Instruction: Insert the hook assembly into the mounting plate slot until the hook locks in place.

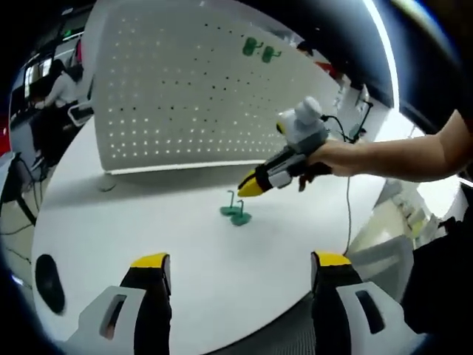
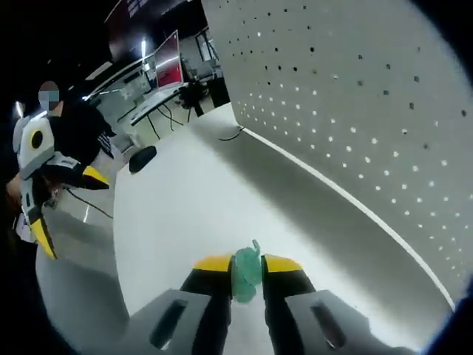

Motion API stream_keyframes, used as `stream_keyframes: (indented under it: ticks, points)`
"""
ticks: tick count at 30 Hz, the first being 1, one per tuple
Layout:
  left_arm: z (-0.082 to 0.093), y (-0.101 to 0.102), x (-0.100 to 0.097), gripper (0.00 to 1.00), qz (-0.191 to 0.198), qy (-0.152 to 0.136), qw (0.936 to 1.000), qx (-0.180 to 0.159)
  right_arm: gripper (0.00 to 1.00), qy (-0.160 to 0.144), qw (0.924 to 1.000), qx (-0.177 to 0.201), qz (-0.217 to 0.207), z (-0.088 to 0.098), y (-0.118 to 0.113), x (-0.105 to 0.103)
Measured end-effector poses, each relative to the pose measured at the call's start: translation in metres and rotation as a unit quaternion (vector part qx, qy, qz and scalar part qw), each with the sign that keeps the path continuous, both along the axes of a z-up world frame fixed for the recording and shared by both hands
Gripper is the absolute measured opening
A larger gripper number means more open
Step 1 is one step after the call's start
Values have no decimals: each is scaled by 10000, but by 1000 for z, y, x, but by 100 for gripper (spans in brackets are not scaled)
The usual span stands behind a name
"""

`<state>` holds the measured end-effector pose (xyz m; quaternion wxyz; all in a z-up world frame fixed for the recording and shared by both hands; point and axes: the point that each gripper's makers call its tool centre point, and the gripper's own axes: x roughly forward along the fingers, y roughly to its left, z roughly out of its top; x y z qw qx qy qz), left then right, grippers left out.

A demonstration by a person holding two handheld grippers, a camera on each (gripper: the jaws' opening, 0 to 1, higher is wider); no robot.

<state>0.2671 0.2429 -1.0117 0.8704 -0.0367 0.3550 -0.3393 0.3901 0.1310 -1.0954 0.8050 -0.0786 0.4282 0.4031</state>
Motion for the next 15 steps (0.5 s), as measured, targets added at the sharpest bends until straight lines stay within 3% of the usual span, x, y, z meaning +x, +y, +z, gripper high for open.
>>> stream_keyframes:
  ticks: [5, 7, 9, 12, 15]
  points:
    - [-5, 3, -1, 78, 32, 52, 10000, 19, 12, 230, 9996, -34, 159, -13, 5, 8]
    - [-9, 4, -1, 79, 49, 83, 10000, 19, 11, 499, 9986, -57, 163, -22, 5, 7]
    - [-13, 2, -3, 78, 2, 167, 9999, 35, 9, 445, 9988, 2, 195, -24, 7, 11]
    - [-12, 1, -4, 78, -30, 174, 9998, 31, 1, 620, 9978, 59, 225, -25, 11, 8]
    - [-13, 2, -2, 78, -31, 195, 9998, 37, 0, 641, 9977, 69, 208, -24, 12, 7]
